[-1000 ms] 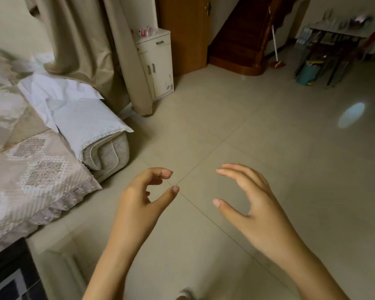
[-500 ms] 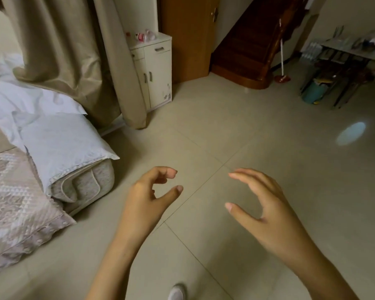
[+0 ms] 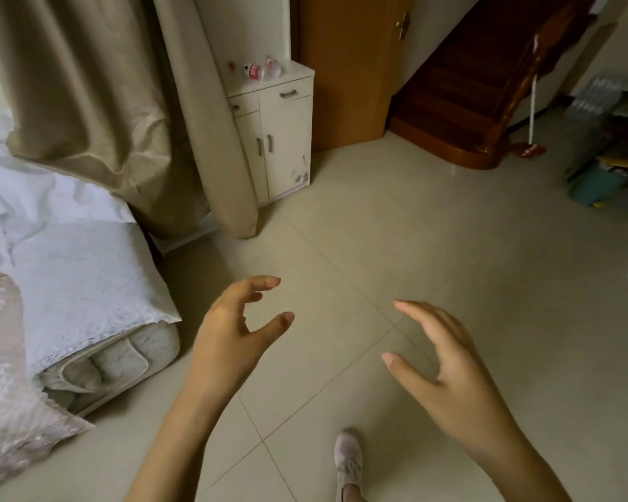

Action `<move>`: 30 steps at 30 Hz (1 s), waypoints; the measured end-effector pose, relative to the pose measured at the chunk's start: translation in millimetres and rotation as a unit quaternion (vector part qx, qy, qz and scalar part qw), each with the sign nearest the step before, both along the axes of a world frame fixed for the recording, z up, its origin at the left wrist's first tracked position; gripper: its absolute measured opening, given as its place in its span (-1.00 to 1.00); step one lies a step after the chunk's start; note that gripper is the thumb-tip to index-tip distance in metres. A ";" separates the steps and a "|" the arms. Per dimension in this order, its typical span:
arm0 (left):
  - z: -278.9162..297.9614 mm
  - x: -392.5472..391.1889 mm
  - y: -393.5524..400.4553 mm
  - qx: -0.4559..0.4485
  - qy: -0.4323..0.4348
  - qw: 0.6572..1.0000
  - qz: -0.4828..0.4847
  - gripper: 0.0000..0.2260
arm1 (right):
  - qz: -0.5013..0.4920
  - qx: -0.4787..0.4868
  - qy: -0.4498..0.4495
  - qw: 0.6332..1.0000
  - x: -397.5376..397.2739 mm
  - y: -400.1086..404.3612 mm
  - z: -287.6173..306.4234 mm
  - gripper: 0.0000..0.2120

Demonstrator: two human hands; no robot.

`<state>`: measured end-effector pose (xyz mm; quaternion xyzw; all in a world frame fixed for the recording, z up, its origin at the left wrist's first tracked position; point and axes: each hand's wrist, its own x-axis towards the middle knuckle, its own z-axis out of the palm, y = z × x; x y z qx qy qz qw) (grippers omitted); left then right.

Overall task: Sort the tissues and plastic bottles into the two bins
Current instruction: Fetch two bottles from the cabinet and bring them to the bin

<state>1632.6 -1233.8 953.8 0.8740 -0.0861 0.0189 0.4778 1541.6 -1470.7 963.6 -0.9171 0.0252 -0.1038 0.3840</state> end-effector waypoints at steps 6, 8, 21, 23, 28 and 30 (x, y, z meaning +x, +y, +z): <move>4.6 88.7 -61.1 0.033 0.003 0.999 0.019 -0.66 | 0.074 -0.028 -0.007 0.997 126.3 -58.6 15.3 -0.55; 6.0 110.9 -70.9 0.054 0.001 0.998 0.027 -0.67 | 0.090 -0.016 -0.011 0.996 161.7 -69.8 17.6 -0.55; -22.4 347.9 -92.3 0.060 0.024 0.995 0.075 -0.68 | 0.151 -0.023 -0.004 0.988 415.9 -90.6 5.3 -0.51; -19.8 392.1 -100.1 0.052 0.034 0.996 0.059 -0.67 | 0.143 -0.038 0.003 0.989 453.0 -96.7 9.7 -0.51; -5.7 492.3 -113.6 0.052 0.026 0.998 0.032 -0.67 | 0.124 -0.036 0.003 0.992 535.2 -115.5 18.6 -0.54; -0.5 526.7 -118.8 0.051 0.024 0.998 0.037 -0.67 | 0.120 -0.029 0.004 0.992 568.4 -121.5 17.0 -0.55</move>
